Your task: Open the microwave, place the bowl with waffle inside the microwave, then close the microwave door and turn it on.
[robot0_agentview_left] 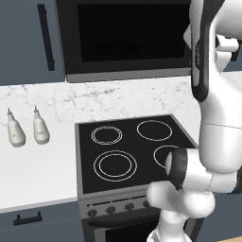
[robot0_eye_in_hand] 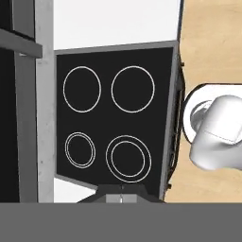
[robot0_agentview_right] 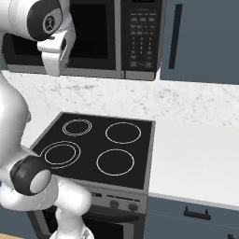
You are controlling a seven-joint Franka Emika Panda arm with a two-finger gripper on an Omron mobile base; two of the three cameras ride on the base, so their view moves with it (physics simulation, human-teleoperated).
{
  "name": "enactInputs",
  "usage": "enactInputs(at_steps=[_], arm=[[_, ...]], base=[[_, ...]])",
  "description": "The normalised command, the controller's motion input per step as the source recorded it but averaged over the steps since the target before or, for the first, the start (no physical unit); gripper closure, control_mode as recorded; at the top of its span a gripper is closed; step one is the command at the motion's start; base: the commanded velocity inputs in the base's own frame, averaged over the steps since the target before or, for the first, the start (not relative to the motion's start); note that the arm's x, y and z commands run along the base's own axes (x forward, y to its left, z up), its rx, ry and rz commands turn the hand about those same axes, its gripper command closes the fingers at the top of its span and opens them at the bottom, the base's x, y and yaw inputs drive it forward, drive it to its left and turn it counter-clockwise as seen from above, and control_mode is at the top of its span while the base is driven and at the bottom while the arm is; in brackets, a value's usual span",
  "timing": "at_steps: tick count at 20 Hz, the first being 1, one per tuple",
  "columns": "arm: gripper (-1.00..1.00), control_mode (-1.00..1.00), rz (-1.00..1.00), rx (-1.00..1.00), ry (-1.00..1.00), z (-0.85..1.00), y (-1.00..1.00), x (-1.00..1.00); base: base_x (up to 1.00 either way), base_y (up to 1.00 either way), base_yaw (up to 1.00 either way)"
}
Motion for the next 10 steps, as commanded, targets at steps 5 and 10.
enactInputs(at_steps=[5,10], arm=[[1.00,-1.00,0.17,0.21,-0.50,-0.25,-0.96,-1.00],[1.00,-1.00,0.14,0.13,-0.40,-0.09,-0.63,-0.59]], base=[[0.00,0.00,0.00],[0.00,0.00,0.00]])
